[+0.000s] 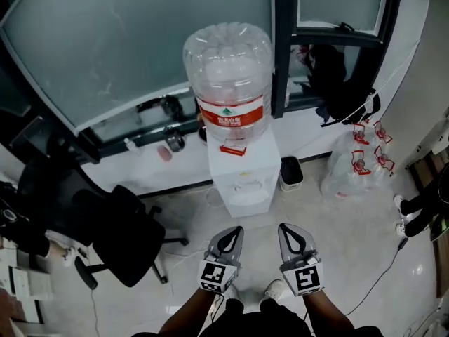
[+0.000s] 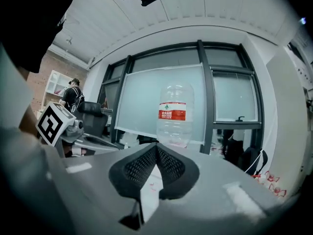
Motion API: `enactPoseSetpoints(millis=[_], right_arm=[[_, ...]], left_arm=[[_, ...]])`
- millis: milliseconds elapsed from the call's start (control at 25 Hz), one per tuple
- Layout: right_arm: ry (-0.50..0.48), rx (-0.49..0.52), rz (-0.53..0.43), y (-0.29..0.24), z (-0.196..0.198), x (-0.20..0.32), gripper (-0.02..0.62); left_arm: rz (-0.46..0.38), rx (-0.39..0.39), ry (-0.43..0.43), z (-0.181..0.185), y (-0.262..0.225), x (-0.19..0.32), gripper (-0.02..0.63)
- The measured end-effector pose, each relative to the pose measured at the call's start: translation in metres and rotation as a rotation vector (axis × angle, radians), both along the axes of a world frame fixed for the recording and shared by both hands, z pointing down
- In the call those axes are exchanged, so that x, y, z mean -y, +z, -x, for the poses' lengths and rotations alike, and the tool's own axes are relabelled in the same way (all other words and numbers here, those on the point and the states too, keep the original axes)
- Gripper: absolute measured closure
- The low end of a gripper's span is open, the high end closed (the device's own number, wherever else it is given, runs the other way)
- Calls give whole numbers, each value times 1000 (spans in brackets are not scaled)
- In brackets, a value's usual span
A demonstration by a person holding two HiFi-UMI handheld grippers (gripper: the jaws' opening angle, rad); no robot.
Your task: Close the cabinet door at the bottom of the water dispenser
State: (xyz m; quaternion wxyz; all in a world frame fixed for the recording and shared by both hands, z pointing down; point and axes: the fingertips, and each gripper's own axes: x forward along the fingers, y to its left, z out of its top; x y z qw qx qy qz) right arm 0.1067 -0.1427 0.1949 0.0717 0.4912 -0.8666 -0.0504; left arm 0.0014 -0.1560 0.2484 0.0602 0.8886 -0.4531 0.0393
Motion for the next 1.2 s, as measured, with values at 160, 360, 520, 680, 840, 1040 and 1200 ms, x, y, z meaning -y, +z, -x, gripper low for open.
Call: enactPoseSetpoints(millis=[160,360,520,680,840,1040,1200], right_arm=[[31,-2,-6,-12,2,-9,594],[16,-1,-19,-19,18,-16,594],[20,26,-40,-28,23,-19,594],[18,32,-52,-34,25,-23,594],[23,9,-63,-38,25,-24,594],[27,20,-58,-35,32,-28,594],[24,33,-51,-33,37,-31,594]], left_arm=[[-15,4,-7,15,-18,-8,588],[-19,-26,-40,26,-31,-18,588],[-21,-26,-44,30,-37,-27,588],[-50,-37,-61,34,-42,-33,588],[-23,-38,-56,35,-47,-38,588],[-59,-42,-66,42,-50,-39,588],[-65,-43,-67,45,-51,-41,588]])
